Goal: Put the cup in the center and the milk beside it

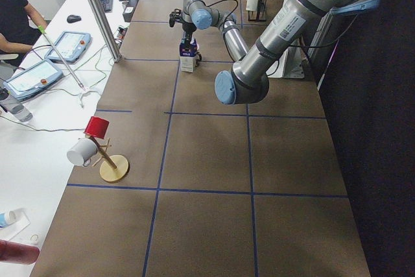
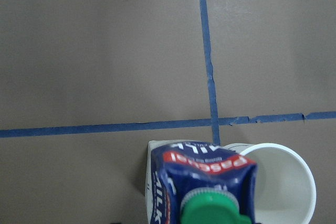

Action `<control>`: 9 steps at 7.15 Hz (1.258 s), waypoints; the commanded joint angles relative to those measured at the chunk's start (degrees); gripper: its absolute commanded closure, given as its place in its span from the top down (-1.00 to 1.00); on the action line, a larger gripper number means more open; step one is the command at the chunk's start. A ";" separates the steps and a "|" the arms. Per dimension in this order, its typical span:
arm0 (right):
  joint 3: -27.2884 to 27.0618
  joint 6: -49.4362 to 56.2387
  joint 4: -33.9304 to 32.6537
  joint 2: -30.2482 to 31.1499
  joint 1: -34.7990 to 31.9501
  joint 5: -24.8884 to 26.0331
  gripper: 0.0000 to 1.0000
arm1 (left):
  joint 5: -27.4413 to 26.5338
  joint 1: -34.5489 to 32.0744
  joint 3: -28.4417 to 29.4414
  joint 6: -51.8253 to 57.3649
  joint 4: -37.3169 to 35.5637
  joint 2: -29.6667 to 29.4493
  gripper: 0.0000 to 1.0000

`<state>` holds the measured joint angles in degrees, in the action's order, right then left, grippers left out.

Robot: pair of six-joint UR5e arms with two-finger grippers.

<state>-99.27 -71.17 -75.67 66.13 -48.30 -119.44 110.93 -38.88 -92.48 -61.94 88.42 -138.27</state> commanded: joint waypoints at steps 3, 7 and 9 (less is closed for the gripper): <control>-2.41 6.69 -0.17 4.33 -5.99 -1.14 1.00 | 5.31 -9.16 -10.57 1.20 0.00 6.13 1.00; -1.99 31.83 -1.40 14.45 -25.57 -14.57 1.00 | 24.05 -31.04 -13.34 33.25 0.00 25.27 1.00; -1.63 47.96 -9.78 15.96 -32.78 -15.56 1.00 | 24.77 -41.32 -8.72 55.86 0.00 33.48 1.00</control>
<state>-101.08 -33.43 -80.15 81.09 -76.48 -134.29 134.99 -73.97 -104.24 -19.27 88.42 -109.35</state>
